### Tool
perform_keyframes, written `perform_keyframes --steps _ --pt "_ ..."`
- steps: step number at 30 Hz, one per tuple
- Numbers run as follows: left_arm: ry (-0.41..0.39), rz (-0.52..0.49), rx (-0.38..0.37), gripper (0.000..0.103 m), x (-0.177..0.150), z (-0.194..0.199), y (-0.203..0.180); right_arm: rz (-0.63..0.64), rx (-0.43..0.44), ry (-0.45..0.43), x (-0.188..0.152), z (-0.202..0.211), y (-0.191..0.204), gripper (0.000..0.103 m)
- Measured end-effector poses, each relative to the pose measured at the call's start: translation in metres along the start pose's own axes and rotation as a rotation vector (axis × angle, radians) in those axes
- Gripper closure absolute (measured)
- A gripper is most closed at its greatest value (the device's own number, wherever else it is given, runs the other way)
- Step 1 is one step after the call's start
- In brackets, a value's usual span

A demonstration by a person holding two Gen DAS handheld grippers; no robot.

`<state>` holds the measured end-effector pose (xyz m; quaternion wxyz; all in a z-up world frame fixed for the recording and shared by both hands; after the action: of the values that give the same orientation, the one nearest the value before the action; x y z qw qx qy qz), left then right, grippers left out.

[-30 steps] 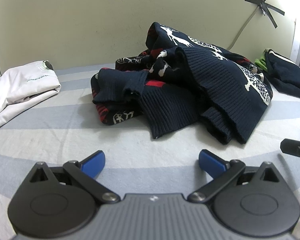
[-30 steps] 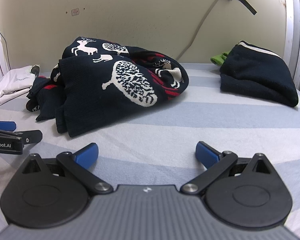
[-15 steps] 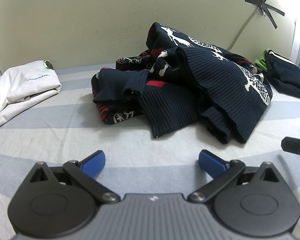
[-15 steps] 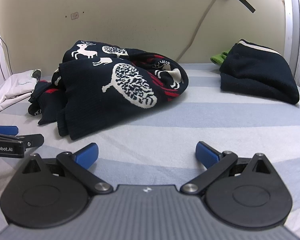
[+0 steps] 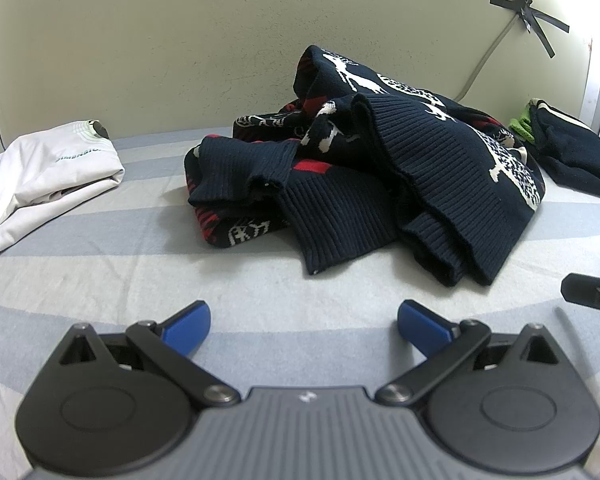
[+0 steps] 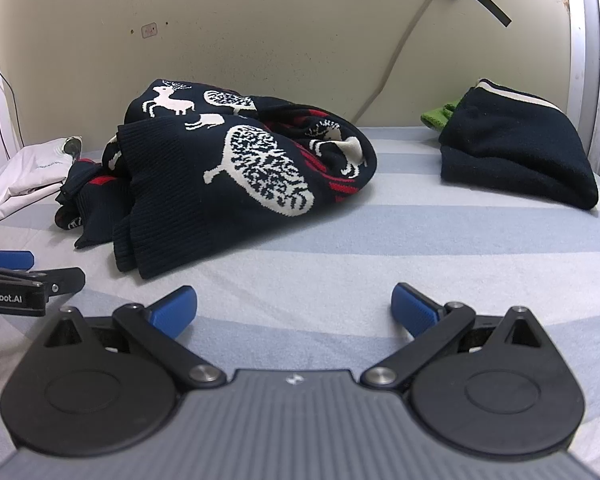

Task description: Fold small clothes

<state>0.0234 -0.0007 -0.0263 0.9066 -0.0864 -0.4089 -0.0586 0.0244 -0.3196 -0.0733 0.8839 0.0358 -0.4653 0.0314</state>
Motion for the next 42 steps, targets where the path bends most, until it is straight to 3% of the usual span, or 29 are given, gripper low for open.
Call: perform_keyframes --steps 42 --pt "0.0 -0.002 -0.001 0.0 -0.0004 0.0 0.0 0.024 -0.089 0.017 0.0001 -0.0044 0.0048 0.0"
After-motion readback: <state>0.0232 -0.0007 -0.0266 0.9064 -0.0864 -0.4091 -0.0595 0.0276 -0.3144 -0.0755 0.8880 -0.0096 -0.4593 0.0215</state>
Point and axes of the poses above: each gripper's, at about its wrist camera, not at the fingertips, and z roughly against the way its jaws point, y to its left, x to its top, the point moved 4 cm from there along -z, roughly the way its jaws point, and after that the axes turned 11 degrees about -x, right-handed, at the moved point
